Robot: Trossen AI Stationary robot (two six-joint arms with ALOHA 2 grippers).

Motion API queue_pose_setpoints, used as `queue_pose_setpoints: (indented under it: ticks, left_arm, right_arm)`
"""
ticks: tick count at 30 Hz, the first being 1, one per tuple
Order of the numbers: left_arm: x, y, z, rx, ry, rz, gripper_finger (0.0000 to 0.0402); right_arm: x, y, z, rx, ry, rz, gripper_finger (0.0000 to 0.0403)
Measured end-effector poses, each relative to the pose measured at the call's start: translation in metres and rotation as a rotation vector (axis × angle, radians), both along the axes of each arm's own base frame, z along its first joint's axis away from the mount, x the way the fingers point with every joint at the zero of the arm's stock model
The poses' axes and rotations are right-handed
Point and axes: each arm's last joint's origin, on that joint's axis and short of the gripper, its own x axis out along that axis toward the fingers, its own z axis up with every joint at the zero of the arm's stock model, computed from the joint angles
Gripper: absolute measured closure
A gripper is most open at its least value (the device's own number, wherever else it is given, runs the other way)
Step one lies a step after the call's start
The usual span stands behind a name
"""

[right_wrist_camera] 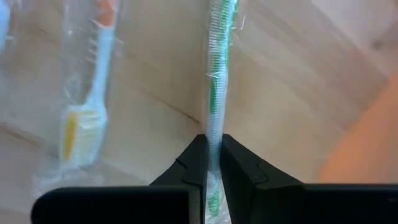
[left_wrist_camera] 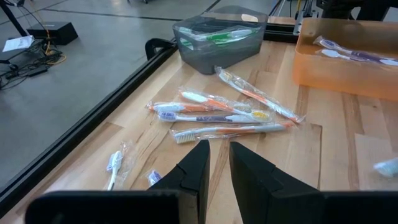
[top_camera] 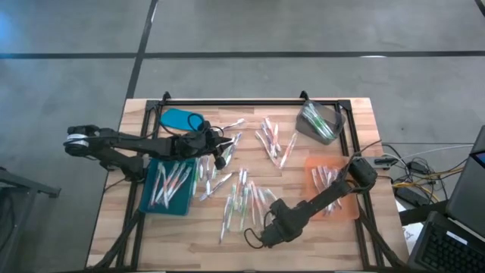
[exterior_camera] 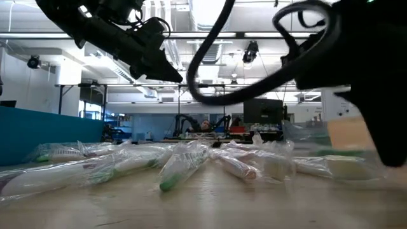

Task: Pick & Place Toothbrushes
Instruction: Put the green toothbrush into the black bin

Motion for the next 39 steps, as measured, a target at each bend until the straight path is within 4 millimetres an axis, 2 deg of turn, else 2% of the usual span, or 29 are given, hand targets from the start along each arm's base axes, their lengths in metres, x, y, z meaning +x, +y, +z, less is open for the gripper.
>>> queue_pose_setpoints:
  ticks: [7,21,32,39]
  left_arm:
    - [0.0,0.0,0.0,0.0,0.0,-0.001,0.0335]
    - [0.0,0.0,-0.001,-0.001,0.009,0.0,0.0335]
    - [0.0,0.0,-0.001,-0.001,0.012,0.0,0.0335]
    - [0.0,0.0,-0.001,-0.001,0.012,0.0,0.0335]
  right_arm:
    - [-0.006,-0.012,0.016,-0.064,0.032,0.005,0.0373]
    - [0.008,-0.048,0.034,-0.111,-0.008,0.103,0.0376]
    - [0.02,-0.088,0.043,-0.183,0.007,0.176,0.0375]
    - [0.025,-0.122,0.06,-0.221,-0.011,0.21,0.0375]
